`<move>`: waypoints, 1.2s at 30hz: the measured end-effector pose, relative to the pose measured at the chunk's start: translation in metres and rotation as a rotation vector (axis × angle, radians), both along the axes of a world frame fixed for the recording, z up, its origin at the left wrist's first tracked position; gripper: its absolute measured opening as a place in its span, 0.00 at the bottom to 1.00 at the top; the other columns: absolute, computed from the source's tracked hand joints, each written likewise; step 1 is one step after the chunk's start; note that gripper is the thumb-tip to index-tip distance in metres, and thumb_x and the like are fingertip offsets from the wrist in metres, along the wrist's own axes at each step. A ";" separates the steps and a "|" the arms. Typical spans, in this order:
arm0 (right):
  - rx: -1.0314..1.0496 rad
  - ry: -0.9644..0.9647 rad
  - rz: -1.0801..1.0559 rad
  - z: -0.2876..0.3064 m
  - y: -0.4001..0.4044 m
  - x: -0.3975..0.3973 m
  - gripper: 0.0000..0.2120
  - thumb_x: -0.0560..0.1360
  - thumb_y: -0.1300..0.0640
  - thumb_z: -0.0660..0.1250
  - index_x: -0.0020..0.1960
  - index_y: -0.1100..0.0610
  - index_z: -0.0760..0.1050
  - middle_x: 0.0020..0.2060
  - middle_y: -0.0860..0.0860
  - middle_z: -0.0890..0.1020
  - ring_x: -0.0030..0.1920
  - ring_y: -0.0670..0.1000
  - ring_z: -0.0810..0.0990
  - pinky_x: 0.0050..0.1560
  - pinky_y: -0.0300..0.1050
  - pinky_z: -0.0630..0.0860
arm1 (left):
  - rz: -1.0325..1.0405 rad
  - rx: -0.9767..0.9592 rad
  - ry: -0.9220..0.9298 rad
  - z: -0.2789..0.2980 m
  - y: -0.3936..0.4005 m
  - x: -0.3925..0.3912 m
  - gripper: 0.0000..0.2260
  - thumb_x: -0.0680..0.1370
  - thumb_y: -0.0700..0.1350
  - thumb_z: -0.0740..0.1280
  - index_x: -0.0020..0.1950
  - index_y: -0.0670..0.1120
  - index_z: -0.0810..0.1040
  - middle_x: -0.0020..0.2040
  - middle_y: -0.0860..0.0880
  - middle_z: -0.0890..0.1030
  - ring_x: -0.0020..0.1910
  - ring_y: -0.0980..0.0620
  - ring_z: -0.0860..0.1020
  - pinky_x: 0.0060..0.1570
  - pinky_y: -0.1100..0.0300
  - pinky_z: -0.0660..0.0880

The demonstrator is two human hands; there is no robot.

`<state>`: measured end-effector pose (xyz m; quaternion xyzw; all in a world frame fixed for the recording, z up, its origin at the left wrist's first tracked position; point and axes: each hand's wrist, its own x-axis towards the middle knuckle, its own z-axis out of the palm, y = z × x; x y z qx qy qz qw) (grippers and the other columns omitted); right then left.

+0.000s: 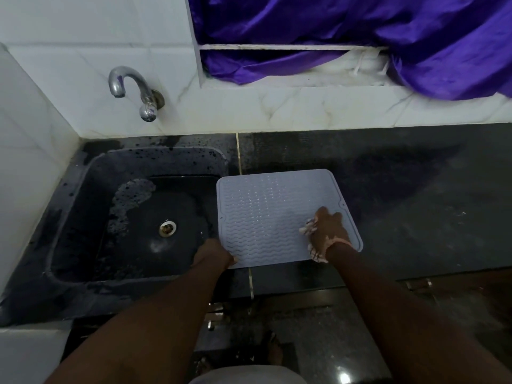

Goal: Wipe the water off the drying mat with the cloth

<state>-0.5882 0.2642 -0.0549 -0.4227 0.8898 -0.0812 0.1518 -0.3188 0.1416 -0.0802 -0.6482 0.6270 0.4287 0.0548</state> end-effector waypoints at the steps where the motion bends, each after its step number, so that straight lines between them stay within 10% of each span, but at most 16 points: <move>1: -0.039 0.024 -0.085 0.002 -0.002 -0.008 0.20 0.80 0.52 0.61 0.70 0.53 0.62 0.69 0.65 0.63 0.60 0.67 0.75 0.62 0.61 0.75 | 0.014 0.011 0.015 -0.001 -0.002 0.001 0.27 0.68 0.50 0.80 0.63 0.41 0.79 0.60 0.42 0.81 0.58 0.44 0.81 0.50 0.56 0.78; 5: -0.049 0.109 -0.268 0.003 -0.005 -0.026 0.19 0.80 0.54 0.61 0.68 0.58 0.65 0.64 0.65 0.69 0.60 0.68 0.74 0.60 0.62 0.73 | 0.218 -0.007 0.182 -0.008 -0.011 0.009 0.04 0.77 0.37 0.68 0.49 0.42 0.82 0.54 0.41 0.83 0.55 0.41 0.81 0.50 0.56 0.79; 12: -0.118 0.092 -0.046 -0.008 -0.034 0.098 0.22 0.76 0.64 0.64 0.70 0.58 0.69 0.66 0.62 0.68 0.61 0.61 0.74 0.59 0.53 0.78 | 0.502 0.124 0.426 -0.002 0.000 0.012 0.09 0.77 0.29 0.67 0.52 0.38 0.83 0.46 0.40 0.84 0.39 0.49 0.81 0.30 0.64 0.78; 17: -0.152 -0.283 0.299 -0.004 -0.065 0.175 0.22 0.72 0.58 0.71 0.64 0.54 0.70 0.62 0.57 0.69 0.59 0.59 0.75 0.58 0.52 0.78 | 0.534 0.213 0.482 -0.004 -0.003 0.017 0.07 0.78 0.32 0.68 0.52 0.39 0.83 0.48 0.37 0.84 0.47 0.41 0.82 0.51 0.51 0.82; 23: -0.573 -0.665 0.015 0.017 -0.056 0.088 0.09 0.78 0.62 0.67 0.52 0.49 0.73 0.47 0.47 0.79 0.43 0.42 0.81 0.42 0.38 0.80 | 0.506 0.310 0.440 0.008 -0.009 0.015 0.11 0.81 0.32 0.60 0.55 0.39 0.80 0.43 0.45 0.83 0.42 0.50 0.80 0.38 0.60 0.78; 30: -0.175 0.018 -0.290 -0.006 -0.018 0.013 0.21 0.76 0.59 0.62 0.68 0.57 0.63 0.69 0.67 0.66 0.65 0.69 0.71 0.62 0.66 0.73 | 0.606 0.303 0.552 0.011 -0.010 0.012 0.13 0.82 0.37 0.59 0.59 0.40 0.81 0.55 0.41 0.86 0.54 0.42 0.84 0.49 0.52 0.81; 36: 0.021 0.127 0.005 -0.021 -0.042 0.132 0.23 0.71 0.58 0.64 0.65 0.54 0.67 0.60 0.62 0.75 0.58 0.64 0.75 0.59 0.63 0.73 | 0.575 0.360 0.662 0.013 -0.014 0.009 0.13 0.82 0.35 0.59 0.59 0.38 0.82 0.58 0.36 0.83 0.56 0.37 0.82 0.58 0.43 0.80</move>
